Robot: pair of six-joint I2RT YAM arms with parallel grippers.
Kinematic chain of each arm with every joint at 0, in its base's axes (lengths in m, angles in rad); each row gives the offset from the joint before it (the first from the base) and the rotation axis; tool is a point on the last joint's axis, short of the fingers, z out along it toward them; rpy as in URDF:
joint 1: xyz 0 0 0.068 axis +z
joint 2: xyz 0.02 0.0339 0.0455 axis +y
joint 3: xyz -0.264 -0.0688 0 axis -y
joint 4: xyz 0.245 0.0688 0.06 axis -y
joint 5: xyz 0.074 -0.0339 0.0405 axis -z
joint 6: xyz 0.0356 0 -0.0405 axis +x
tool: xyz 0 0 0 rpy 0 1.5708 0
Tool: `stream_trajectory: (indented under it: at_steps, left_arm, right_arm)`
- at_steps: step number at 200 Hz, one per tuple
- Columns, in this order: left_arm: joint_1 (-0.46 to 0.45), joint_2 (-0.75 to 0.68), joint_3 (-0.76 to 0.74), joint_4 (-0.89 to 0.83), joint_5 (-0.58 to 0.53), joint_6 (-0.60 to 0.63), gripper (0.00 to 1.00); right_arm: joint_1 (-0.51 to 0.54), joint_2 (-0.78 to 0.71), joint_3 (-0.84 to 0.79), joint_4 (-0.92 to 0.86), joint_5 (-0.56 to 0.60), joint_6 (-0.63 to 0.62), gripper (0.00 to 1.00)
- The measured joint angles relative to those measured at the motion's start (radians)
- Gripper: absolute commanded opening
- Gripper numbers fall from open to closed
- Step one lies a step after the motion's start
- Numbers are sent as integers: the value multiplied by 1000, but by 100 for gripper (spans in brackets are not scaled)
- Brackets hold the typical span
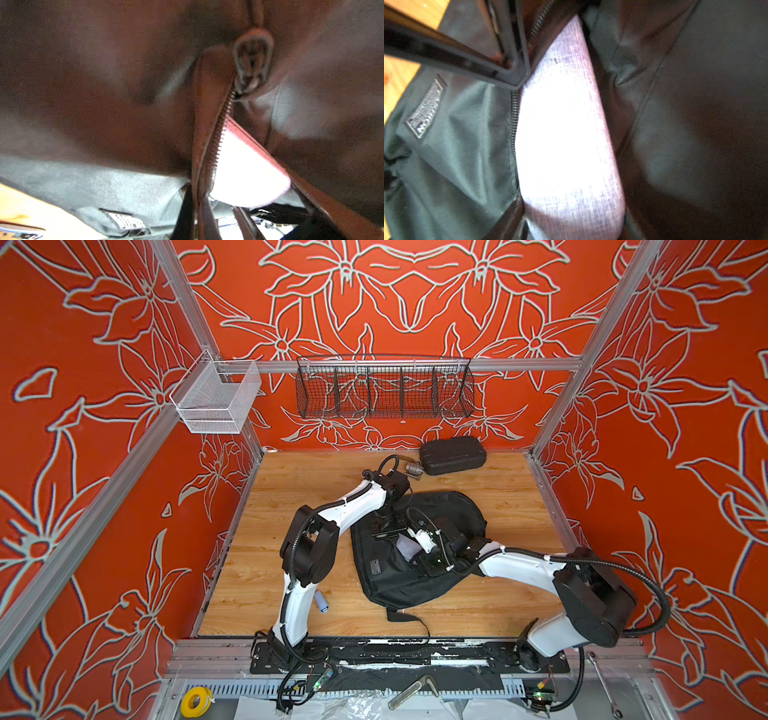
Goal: Pack the student bag
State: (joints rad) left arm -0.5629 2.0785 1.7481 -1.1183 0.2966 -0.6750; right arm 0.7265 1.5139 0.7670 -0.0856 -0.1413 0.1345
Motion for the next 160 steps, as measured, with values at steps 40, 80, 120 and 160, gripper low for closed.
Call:
stream_trajectory:
  at_steps: [40, 80, 120, 160]
  left_arm:
    - [0, -16, 0, 12, 58, -3, 0]
    - [1, -21, -3, 19, 100, 5, 0]
    - [10, -21, -23, 45, 161, 5, 0]
    - [21, -20, 0, -13, 163, 27, 0]
  right_arm:
    - [7, -26, -3, 9, 37, 134, 23]
    - [14, -17, -16, 62, 45, 224, 26]
    - [41, 70, -11, 177, 11, 204, 64]
    - [35, 56, -17, 206, -20, 146, 78]
